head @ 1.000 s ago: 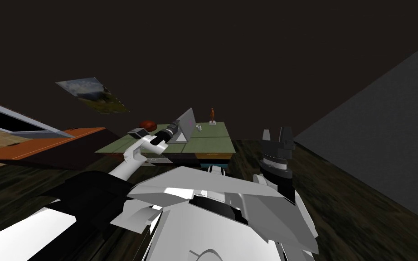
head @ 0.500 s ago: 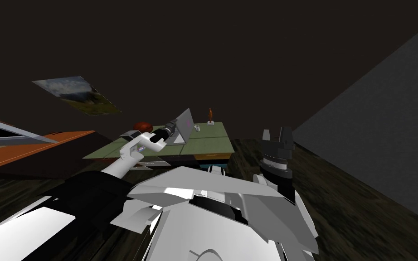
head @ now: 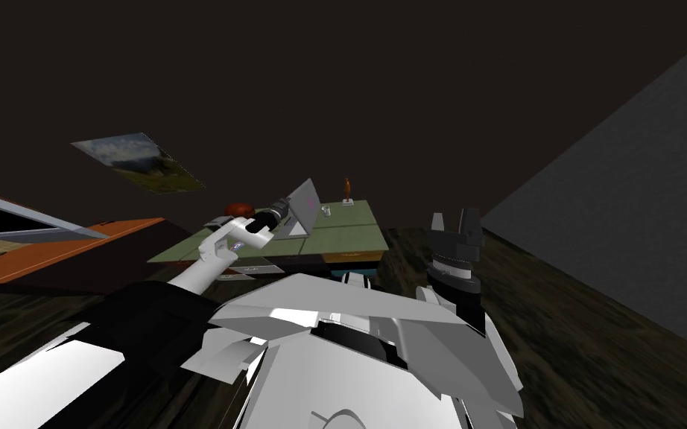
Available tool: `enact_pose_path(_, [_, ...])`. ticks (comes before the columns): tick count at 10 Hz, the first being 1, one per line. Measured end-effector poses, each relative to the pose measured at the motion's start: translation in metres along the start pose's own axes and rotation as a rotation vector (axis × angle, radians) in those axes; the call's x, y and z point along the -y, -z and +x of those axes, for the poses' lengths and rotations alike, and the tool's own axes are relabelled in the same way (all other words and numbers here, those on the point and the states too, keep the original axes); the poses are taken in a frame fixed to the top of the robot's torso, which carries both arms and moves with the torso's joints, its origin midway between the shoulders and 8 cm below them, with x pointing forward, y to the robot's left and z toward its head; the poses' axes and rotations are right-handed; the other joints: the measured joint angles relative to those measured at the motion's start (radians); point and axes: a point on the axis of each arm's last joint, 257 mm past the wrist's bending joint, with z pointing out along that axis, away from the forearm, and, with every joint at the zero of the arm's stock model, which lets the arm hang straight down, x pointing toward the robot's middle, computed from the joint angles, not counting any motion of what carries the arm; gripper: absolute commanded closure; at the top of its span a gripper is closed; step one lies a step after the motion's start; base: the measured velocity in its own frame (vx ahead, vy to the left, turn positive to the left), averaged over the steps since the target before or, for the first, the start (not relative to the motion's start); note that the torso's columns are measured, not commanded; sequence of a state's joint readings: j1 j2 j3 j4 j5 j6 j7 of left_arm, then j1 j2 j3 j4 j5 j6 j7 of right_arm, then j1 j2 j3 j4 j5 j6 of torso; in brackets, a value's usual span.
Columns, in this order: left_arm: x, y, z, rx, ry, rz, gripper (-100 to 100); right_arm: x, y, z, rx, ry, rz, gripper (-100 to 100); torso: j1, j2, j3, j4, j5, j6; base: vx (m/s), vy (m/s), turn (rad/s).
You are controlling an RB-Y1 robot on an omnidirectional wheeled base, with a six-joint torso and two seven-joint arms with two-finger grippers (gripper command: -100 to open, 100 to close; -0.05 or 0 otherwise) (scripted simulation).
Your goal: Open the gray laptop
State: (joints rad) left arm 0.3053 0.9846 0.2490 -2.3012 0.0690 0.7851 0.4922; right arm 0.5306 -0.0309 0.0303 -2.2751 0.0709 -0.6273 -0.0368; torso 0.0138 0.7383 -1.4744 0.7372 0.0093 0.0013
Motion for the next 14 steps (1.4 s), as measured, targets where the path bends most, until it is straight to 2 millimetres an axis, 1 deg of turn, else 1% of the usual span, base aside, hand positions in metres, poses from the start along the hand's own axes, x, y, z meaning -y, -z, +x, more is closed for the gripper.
enact_pose_path(2, [0.000,-0.002,0.006,-0.017,0.087,0.006,100,0.000,0.000,0.000,0.000,0.000,0.000,0,-0.006,-0.004,-0.003,-0.002,-0.002,-0.001,-0.035,0.143,0.000])
enact_pose_path(3, [-0.002,-0.003,0.008,-0.024,0.130,0.005,100,0.000,0.000,0.000,0.000,0.000,0.000,0,-0.011,-0.004,-0.004,-0.002,-0.005,-0.001,-0.048,0.175,0.013])
enact_pose_path(5, [-0.008,-0.007,0.014,-0.043,0.244,-0.002,100,0.000,0.000,0.000,0.000,0.000,0.000,0,-0.013,-0.001,-0.002,0.001,-0.008,-0.001,-0.034,0.144,0.001])
enact_pose_path(6, [-0.009,-0.007,0.014,-0.044,0.251,-0.004,100,0.000,0.000,0.000,0.000,0.000,0.000,0,-0.020,0.000,-0.002,0.001,-0.011,0.000,-0.010,0.067,0.011])
enact_pose_path(7, [-0.014,-0.009,0.016,-0.045,0.273,-0.009,100,0.000,0.000,0.000,0.000,0.000,0.000,0,-0.021,0.000,-0.002,0.001,-0.012,0.000,-0.028,0.103,-0.009])
enact_pose_path(10, [-0.029,-0.019,0.028,-0.069,0.402,-0.011,100,0.000,0.000,0.000,0.000,0.000,0.000,0,-0.011,0.003,0.000,0.003,-0.009,-0.002,-0.062,0.141,-0.011])
enact_pose_path(14, [-0.052,-0.032,0.048,-0.097,0.585,-0.007,100,0.000,0.000,0.000,0.000,0.000,0.000,0,-0.016,0.001,-0.001,0.002,-0.011,-0.001,-0.057,0.127,-0.001])
